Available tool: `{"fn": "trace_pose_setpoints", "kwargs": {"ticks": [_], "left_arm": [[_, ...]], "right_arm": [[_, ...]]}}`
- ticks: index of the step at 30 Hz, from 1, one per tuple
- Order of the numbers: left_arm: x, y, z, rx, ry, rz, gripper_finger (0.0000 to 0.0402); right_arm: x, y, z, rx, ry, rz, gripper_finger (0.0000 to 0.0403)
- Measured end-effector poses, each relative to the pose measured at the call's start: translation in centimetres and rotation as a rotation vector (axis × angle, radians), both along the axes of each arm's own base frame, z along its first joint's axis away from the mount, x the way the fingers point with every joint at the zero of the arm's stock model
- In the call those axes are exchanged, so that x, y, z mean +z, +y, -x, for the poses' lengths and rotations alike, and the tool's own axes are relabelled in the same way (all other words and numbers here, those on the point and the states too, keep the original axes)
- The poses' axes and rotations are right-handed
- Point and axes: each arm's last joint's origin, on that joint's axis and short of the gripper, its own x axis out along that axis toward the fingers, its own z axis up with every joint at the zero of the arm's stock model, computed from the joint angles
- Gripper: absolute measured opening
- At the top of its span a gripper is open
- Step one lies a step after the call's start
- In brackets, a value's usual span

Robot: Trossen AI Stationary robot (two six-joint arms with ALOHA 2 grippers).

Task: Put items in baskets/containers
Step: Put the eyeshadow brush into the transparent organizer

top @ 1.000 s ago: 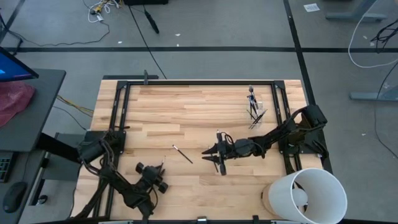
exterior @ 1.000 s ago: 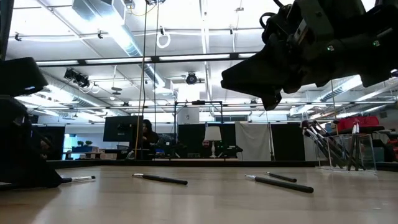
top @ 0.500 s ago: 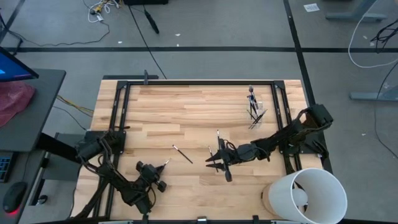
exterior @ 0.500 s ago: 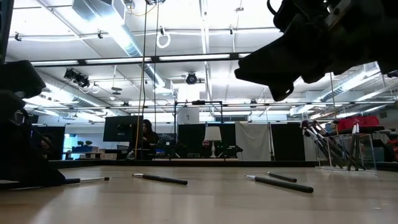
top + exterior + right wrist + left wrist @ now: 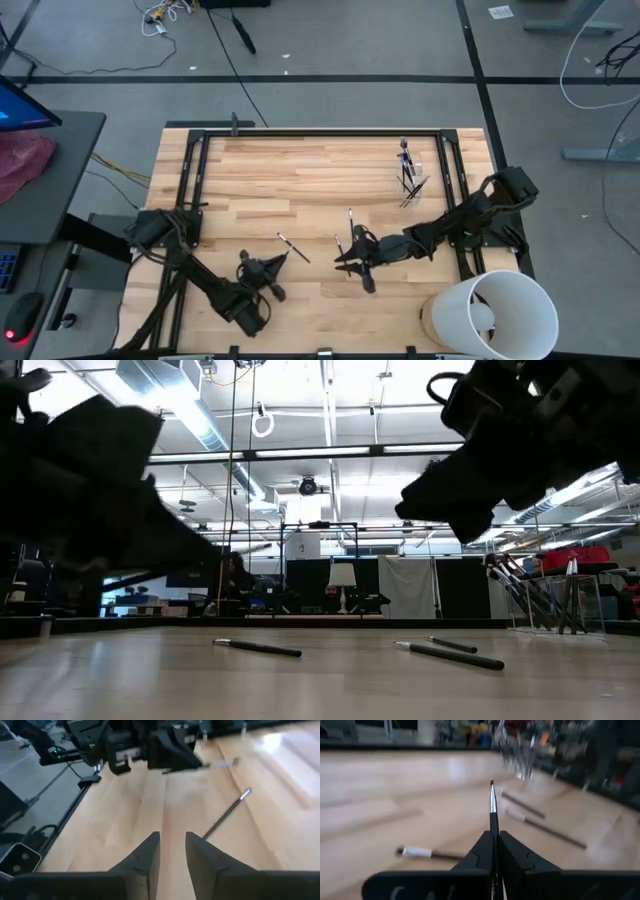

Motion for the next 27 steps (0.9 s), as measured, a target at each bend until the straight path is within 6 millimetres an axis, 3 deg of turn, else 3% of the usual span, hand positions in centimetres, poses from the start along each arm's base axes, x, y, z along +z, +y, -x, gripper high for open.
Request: {"fn": "trace_pose_setpoints", "kwargs": {"ticks": [8, 15, 21, 27], "left_arm": [[0.5, 0.4, -1.4, 0.043, -0.091, -0.079, 0.0015], [0.9, 0.0, -1.7, 0.045, -0.130, -0.058, 0.0015], [1.2, -0.8, -2.4, 0.018, -0.098, -0.042, 0.0015], [1.8, -1.5, -3.6, -0.023, -0.048, -0.053, 0.0014]], "right_arm": [[-2.1, 0.4, -1.2, -0.033, -0.073, -0.092, 0.0101], [-3.9, -0.7, -2.6, -0.092, -0.168, -0.193, 0.0156], [-4.0, -0.5, -4.2, -0.059, -0.242, -0.167, 0.0195], [-3.4, -0.1, -5.5, -0.018, -0.238, -0.116, 0.0192]]}}
